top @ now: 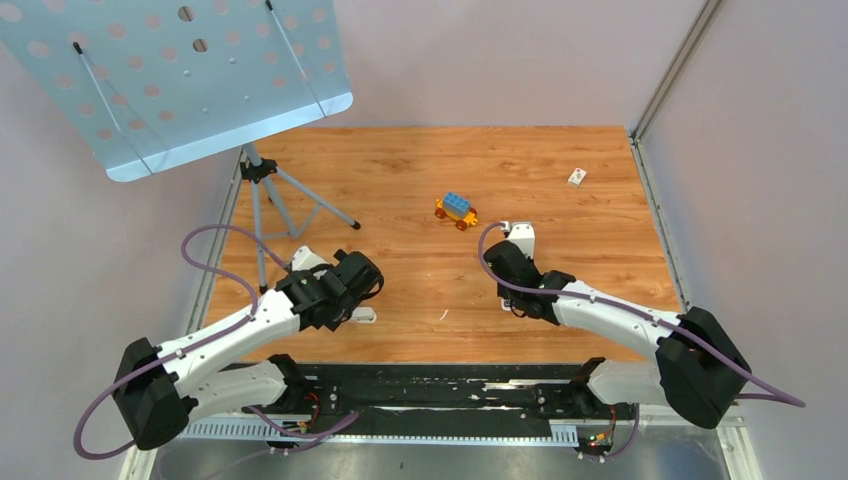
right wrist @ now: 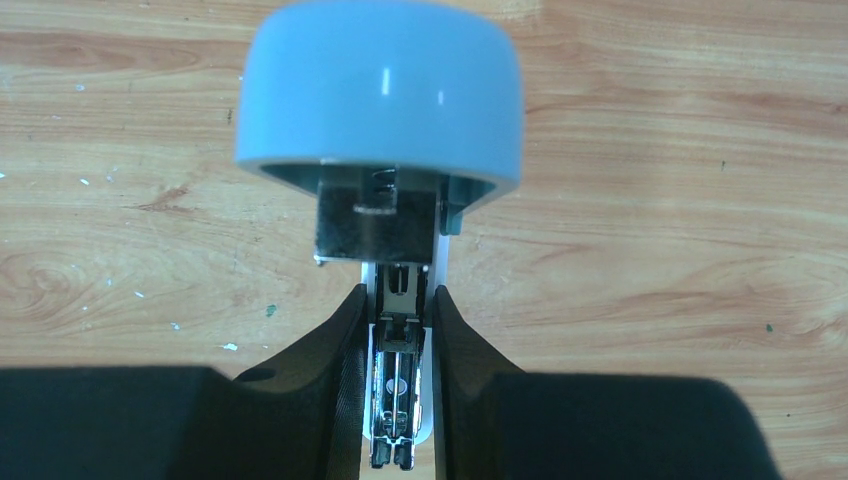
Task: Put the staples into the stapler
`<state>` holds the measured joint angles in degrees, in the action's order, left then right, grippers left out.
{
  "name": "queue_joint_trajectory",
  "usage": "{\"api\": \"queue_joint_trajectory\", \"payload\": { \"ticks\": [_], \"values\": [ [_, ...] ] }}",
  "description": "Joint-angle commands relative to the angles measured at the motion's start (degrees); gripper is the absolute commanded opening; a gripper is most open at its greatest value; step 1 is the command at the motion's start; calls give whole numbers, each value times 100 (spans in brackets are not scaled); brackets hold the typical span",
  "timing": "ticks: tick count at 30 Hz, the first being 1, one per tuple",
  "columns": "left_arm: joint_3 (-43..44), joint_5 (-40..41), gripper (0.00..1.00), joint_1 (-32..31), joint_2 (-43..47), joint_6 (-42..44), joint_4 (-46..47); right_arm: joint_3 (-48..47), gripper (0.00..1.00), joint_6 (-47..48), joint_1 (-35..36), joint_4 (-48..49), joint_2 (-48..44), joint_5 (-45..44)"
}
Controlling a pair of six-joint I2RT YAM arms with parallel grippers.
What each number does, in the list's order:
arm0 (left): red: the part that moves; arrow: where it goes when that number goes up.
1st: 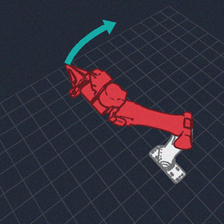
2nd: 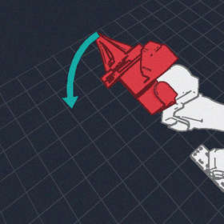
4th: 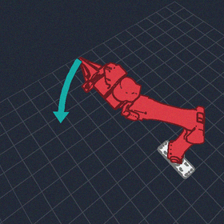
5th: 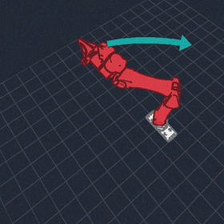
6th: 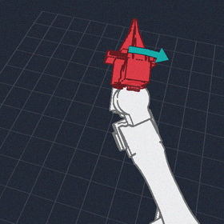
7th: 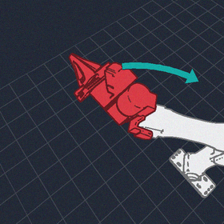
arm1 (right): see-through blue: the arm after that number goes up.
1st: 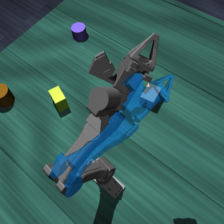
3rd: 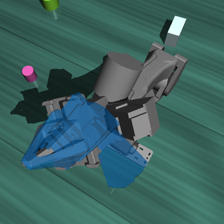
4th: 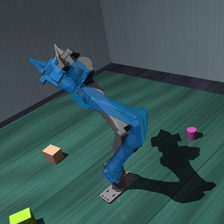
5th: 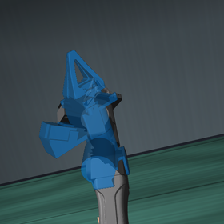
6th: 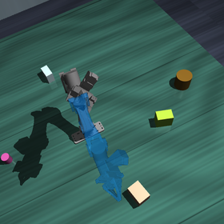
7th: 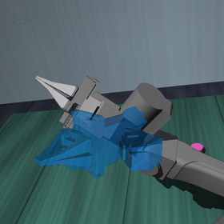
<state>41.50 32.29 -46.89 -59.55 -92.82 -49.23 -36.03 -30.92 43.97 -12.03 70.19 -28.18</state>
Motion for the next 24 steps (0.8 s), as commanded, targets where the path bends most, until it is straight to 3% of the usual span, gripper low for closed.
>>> {"api": "queue_joint_trajectory", "payload": {
  "ticks": [1,11,24],
  "values": [
    [-230,27,94,49,326,-858,-253,221,14,-277,-162,129,18,-56],
    [-531,-277,87,55,396,-1761,-346,394,18,-471,-186,267,243,27],
    [-627,-681,84,58,200,-2424,-507,325,37,-515,-185,-88,-169,119]
  ]
}}
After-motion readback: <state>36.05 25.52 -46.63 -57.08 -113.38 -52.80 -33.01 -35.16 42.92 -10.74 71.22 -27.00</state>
